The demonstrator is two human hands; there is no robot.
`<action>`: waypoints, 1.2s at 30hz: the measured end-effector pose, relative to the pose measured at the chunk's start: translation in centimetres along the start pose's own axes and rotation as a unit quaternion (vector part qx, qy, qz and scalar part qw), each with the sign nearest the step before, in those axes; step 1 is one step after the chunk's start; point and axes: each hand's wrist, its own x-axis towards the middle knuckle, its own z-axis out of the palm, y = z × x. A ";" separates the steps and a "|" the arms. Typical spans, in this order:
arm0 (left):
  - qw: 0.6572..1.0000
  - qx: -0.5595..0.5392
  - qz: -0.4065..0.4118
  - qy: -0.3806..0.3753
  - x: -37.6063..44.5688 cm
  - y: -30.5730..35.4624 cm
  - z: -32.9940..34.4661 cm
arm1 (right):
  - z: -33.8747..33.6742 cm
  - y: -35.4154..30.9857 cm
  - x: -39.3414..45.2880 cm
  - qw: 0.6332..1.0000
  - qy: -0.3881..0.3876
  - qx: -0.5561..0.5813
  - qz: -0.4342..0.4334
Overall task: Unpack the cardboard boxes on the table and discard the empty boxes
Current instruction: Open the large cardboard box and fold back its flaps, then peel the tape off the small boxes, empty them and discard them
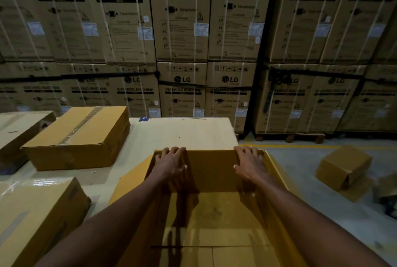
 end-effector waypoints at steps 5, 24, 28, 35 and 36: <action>1.000 0.000 -0.006 -0.016 -0.2 -0.1 -0.1 | 0.3 0.2 -0.2 1.000 0.000 0.003 0.001; 0.988 -0.116 -0.034 0.094 -27.8 5.5 -2.2 | -2.4 2.0 -23.7 0.989 -0.026 0.139 0.040; 0.981 -0.141 -0.034 0.127 -34.8 7.4 -1.9 | -3.6 1.8 -30.3 0.981 -0.020 0.190 0.024; 0.959 -0.215 -0.047 0.181 -44.9 8.0 -1.4 | -6.0 -1.0 -39.8 0.954 0.005 0.300 -0.004; 0.951 -0.238 -0.046 0.191 -46.2 7.9 -1.6 | -6.4 -1.7 -41.0 0.948 0.010 0.319 -0.009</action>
